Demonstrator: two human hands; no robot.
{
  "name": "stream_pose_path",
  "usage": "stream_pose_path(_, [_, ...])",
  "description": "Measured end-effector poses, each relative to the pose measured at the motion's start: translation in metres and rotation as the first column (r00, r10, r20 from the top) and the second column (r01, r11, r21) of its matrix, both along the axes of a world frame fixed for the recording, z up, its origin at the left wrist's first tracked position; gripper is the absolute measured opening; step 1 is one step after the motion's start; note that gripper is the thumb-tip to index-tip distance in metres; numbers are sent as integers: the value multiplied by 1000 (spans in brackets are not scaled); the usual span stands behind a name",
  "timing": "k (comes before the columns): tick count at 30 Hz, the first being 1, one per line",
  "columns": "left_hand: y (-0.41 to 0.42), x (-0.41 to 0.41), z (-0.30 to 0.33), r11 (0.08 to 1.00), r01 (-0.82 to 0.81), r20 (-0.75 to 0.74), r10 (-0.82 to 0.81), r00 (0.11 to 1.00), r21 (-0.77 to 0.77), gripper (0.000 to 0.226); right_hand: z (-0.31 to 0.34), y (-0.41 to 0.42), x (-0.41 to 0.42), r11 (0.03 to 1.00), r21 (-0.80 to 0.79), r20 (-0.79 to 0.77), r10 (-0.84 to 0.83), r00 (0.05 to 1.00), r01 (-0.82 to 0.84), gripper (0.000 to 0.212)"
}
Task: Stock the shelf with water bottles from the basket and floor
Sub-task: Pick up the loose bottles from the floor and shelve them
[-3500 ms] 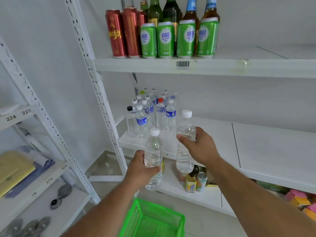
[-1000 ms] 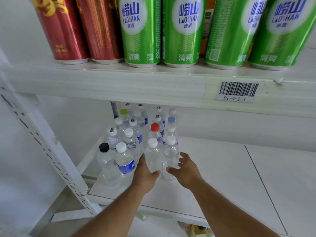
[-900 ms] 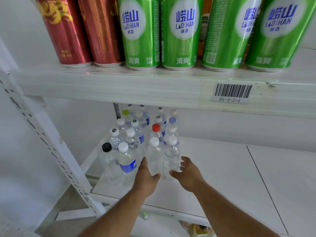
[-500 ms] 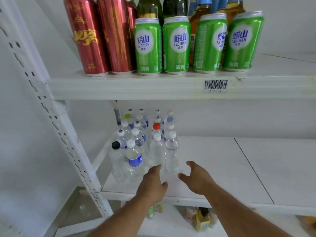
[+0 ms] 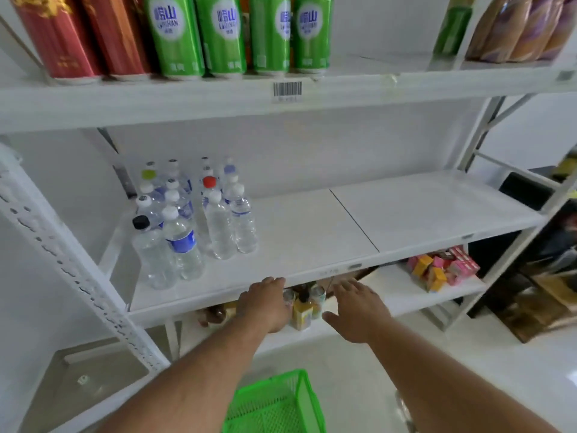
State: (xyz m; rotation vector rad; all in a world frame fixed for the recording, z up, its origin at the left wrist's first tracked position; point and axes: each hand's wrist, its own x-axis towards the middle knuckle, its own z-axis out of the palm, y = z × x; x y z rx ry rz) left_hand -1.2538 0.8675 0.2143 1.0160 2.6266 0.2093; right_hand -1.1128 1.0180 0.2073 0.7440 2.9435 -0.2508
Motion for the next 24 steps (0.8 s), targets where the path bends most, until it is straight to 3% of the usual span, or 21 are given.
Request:
stream_pose_path(10, [52, 136, -35, 996, 65, 81, -60, 995, -64, 69, -39, 57, 173, 969, -83, 85, -227, 970, 234, 79])
stream_pose_path(18, [120, 291, -69, 981, 110, 193, -78, 978, -162, 71, -66, 113, 359, 908, -179, 173, -351, 920, 380, 74])
stream_pose_path(24, [161, 367, -88, 962, 191, 229, -144, 963, -197, 71, -81, 149, 442, 863, -206, 223, -418, 880, 462, 69])
